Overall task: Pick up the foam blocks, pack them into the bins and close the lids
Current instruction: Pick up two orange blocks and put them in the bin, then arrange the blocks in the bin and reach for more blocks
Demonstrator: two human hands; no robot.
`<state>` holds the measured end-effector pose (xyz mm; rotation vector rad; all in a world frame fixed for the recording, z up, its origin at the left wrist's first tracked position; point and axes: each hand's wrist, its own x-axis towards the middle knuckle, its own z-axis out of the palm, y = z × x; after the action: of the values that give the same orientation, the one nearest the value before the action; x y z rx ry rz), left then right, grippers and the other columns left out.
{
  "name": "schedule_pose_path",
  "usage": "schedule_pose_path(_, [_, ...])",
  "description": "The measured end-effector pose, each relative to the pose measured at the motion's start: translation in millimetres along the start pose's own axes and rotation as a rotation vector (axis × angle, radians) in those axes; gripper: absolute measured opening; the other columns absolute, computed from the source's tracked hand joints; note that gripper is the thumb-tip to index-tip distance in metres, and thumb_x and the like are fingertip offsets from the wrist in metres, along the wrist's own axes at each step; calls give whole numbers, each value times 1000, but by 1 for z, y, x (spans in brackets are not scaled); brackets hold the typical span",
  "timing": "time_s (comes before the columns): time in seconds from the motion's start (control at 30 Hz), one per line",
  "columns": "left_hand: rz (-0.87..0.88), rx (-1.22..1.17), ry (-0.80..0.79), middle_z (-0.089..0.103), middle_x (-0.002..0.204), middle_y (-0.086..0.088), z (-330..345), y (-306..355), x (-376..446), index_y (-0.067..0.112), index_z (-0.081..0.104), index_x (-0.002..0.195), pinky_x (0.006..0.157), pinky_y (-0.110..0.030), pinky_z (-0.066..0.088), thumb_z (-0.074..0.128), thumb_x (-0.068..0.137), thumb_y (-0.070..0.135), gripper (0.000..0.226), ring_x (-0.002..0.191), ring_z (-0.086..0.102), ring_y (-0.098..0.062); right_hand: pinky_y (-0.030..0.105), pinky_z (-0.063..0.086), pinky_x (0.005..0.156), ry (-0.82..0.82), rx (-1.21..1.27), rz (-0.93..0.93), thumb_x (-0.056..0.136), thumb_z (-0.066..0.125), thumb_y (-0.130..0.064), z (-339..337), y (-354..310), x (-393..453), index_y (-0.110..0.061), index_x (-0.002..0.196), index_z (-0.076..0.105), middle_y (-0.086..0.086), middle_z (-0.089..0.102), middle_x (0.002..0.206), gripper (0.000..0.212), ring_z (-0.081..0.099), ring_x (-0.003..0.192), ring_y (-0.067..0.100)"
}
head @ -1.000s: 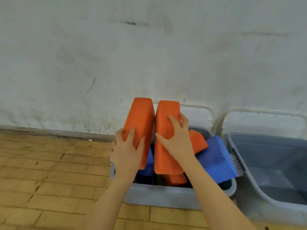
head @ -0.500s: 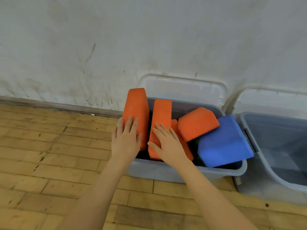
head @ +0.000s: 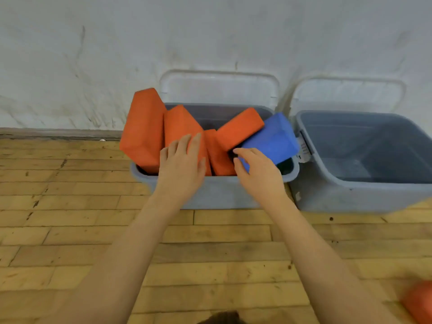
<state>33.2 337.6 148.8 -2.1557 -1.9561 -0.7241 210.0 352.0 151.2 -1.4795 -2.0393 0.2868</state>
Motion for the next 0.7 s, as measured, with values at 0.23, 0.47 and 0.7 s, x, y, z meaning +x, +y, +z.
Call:
schedule_pose_path(0.23, [341,-170,-113,62,113,-14,47,146,-48,4,58,119,78,-41,45,39,87,30,46,94,60,-35,40,49,80,169,-97,212,94,51,-24,-71,111,-136,-14,116,62,3,60,114,27,55,102,25])
schedule_pose_path(0.47, [608,-279,-442,57,123,-10,129,290,-145,10,54,126,91,-41,36,37,89,36,48,110,52,-33,39,45,85,211,-201,581,94,51,-27,-101,215,-318,-15,117,62,4,60,114,28,55,107,25])
schedule_pose_path(0.7, [1011,-344,-640,58,122,-11,181,403,-266,7,56,122,90,-43,40,32,88,39,53,106,53,-34,41,46,85,310,-336,991,92,52,-33,-122,255,-494,-16,118,61,4,58,117,32,52,108,28])
